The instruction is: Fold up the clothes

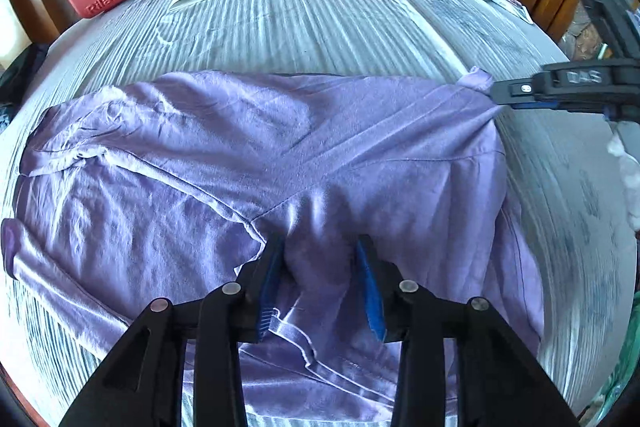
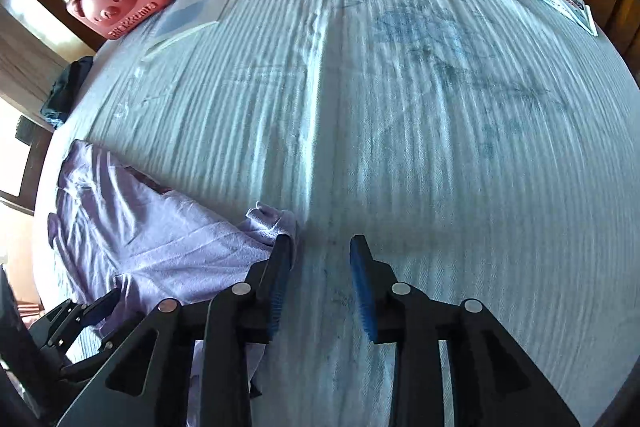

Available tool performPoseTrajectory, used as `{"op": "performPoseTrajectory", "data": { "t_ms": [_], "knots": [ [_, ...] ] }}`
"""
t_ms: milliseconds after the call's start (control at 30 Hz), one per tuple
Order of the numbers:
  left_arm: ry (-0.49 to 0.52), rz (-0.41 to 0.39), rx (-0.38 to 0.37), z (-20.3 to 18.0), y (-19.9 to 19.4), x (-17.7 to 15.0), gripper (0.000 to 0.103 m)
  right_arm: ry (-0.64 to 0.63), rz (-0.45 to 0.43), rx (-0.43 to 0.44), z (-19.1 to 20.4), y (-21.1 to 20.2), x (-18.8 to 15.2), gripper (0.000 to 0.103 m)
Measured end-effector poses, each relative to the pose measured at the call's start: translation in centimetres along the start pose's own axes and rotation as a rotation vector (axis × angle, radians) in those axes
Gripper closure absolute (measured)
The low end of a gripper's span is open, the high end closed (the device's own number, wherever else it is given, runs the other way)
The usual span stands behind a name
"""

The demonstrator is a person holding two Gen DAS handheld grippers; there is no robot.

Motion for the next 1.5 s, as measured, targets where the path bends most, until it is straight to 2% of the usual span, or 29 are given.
{"op": "performPoseTrajectory", "data": {
  "t_ms": [100,233,367,433,567,667,700,767,800,900,967,1067,1233,1333,1400,1500],
  "knots": [
    [-0.047,-0.023,0.004,-0.1,-0.7,-0.5,0.065,-0.105,-0.032,0.019,1.0,-2.9,-1.0,0.072],
    [-0.16,-0.065,0.033,-0.3,-4.1,-2.2,0.064,-0.297,0.026,0.053,2.1,-4.4,-2.1,0.072],
    [-0.278,-0.032,0.074,-2.5,-6.0,-4.1,0.059,-0.425,0.08,0.109,1.8,-4.2,-1.4,0.072],
    [-0.34,-0.01,0.126,-4.0,-6.1,-4.7,0.058,-0.498,0.105,0.148,1.6,-3.6,-1.0,0.072],
    [-0.533,0.037,0.256,-6.9,-6.7,-6.1,0.058,-0.712,0.159,0.224,1.4,-2.8,-0.7,0.072],
    [-0.669,0.086,0.294,-9.3,-7.1,-6.8,0.058,-0.829,0.202,0.263,0.9,-2.7,-1.0,0.071],
    [-0.686,0.107,0.308,-10.1,-7.2,-7.0,0.058,-0.861,0.209,0.283,0.8,-2.8,-1.2,0.07],
    [-0.725,0.121,0.326,-11.4,-7.8,-7.7,0.058,-0.928,0.223,0.313,0.6,-2.8,-1.4,0.047],
    [-0.743,0.123,0.345,-11.8,-8.0,-8.0,0.055,-0.958,0.226,0.312,0.6,-2.6,-1.4,0.045],
    [-0.801,0.121,0.364,-12.5,-8.6,-9.0,0.045,-1.024,0.232,0.307,0.6,-1.9,-1.3,0.045],
    [-0.846,0.124,0.361,-12.4,-8.7,-9.4,0.043,-1.049,0.243,0.337,0.6,-1.4,-1.0,0.045],
    [-0.892,0.125,0.414,-12.1,-9.1,-10.5,0.038,-1.111,0.27,0.357,1.1,-0.4,-1.1,0.044],
    [-0.92,0.167,0.461,-11.5,-7.6,-10.6,0.032,-1.183,0.304,0.378,2.7,1.2,-1.5,0.044],
    [-0.945,0.186,0.453,-11.7,-6.6,-10.5,0.032,-1.213,0.317,0.4,3.5,1.6,-1.4,0.044],
    [-0.953,0.188,0.45,-11.8,-6.2,-10.5,0.025,-1.234,0.331,0.4,3.7,2.0,-1.4,0.043],
    [-0.955,0.179,0.449,-11.9,-5.8,-10.6,0.024,-1.237,0.353,0.403,3.8,2.9,-1.3,0.043]
  ]
}}
Point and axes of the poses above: each gripper's, at about its wrist camera, not at the fingertips, and y roughly the way its jaws point, z to its left, x to its top, the point moved 4 cm from there along y, roughly the way its jaws point, and after that the axes turned 14 degrees about x, right-handed, at the moved point
